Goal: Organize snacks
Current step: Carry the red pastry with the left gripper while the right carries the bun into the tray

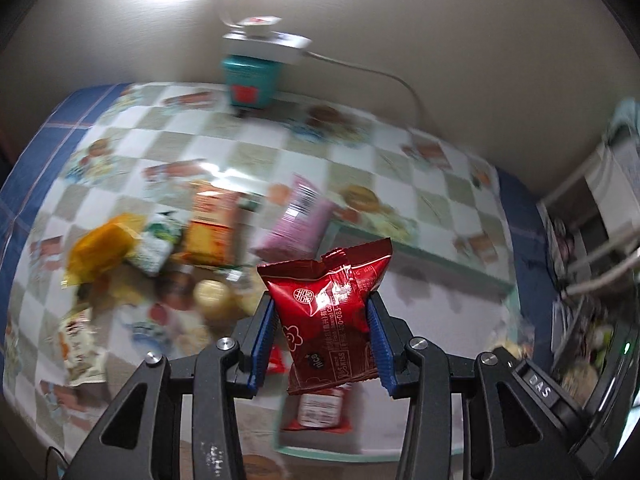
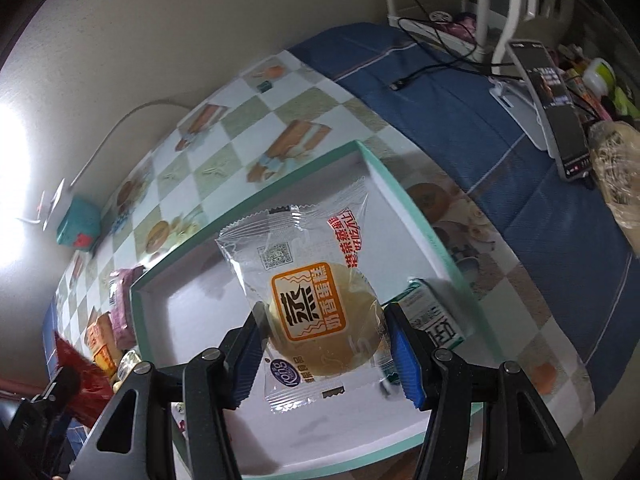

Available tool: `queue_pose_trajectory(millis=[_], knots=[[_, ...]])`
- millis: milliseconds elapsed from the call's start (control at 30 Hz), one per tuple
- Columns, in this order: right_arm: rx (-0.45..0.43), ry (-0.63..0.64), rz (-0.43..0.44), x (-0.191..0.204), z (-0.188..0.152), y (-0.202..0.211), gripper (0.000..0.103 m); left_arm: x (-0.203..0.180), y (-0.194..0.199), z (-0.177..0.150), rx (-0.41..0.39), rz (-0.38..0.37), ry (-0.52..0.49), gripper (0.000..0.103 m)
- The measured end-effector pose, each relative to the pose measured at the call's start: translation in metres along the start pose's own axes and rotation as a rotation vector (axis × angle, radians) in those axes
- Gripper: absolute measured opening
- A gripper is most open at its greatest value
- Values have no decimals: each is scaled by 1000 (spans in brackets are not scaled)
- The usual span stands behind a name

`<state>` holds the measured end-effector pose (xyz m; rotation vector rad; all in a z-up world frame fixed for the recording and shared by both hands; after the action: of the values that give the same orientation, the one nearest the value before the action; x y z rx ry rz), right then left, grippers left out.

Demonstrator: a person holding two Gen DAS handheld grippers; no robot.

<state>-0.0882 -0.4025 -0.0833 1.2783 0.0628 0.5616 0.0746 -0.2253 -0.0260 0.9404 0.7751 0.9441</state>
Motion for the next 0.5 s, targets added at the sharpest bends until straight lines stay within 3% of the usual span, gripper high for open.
queue_pose_trajectory(millis=[167, 500], knots=[[-3, -6, -2, -6, 6, -3, 61, -36, -17, -9, 24, -25, -80, 45], [-6, 17, 5, -2, 10, -13, 61, -60, -46, -3, 42, -69, -86, 46]])
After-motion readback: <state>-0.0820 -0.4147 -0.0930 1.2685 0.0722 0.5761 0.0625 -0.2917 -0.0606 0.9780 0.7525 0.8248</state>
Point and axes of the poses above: each gripper's, at about its wrist camera, not at the fingertips, and y roughly against the way its jaws point, x to its left, z to its top, the point moved 9 cm from there along -y, roughly the way its jaws point, and after that the axes turned 4 degrees about z, right-handed, at the moved point
